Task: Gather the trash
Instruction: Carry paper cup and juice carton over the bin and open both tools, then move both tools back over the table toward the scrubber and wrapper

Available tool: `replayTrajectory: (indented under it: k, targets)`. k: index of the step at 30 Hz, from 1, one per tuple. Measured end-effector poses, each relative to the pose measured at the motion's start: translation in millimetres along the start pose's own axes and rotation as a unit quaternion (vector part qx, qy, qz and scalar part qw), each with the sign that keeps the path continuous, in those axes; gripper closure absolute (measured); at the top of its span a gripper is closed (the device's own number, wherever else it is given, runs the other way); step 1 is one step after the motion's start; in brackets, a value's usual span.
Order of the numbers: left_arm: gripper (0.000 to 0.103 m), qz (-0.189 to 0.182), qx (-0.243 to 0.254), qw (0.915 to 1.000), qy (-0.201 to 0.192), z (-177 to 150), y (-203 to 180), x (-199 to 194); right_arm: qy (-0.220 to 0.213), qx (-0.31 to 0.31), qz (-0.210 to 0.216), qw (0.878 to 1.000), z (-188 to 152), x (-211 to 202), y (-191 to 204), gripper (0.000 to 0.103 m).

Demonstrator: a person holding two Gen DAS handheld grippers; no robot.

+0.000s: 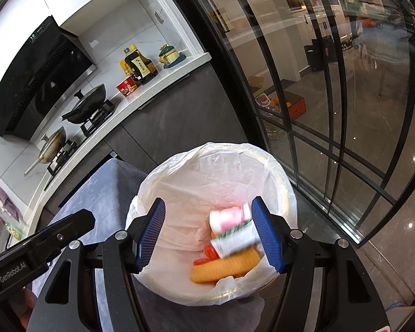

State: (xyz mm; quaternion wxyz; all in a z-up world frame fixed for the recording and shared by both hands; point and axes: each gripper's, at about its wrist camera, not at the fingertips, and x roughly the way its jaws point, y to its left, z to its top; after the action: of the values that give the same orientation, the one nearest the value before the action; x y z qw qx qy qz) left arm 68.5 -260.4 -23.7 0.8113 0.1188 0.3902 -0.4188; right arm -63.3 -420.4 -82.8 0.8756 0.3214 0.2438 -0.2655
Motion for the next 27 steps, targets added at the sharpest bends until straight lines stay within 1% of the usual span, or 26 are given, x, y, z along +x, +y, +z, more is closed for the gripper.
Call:
replayTrajectory:
  k: [11,14,16,27]
  targets:
    - [0.055,0.01,-0.013,0.9999,-0.005,-4.7,17.9,-10.3,-0.001,-0.01,0.005,1.0,-1.8,-3.7,10.3,0.041]
    - [0.052,0.016,-0.017,0.9997,-0.01,-6.4,25.3,-16.3,-0.001,-0.015,0.009,1.0,-2.1,-5.6,15.9,0.041]
    - [0.049,0.02,-0.02,0.9995,-0.016,-8.3,30.5,-20.8,-0.002,-0.019,0.011,1.0,-2.7,-6.9,21.4,0.041]
    - [0.049,0.044,-0.054,0.9971,-0.033,-20.1,72.9,-46.3,0.001,-0.057,0.033,0.998,-12.0,-9.7,70.2,0.041]
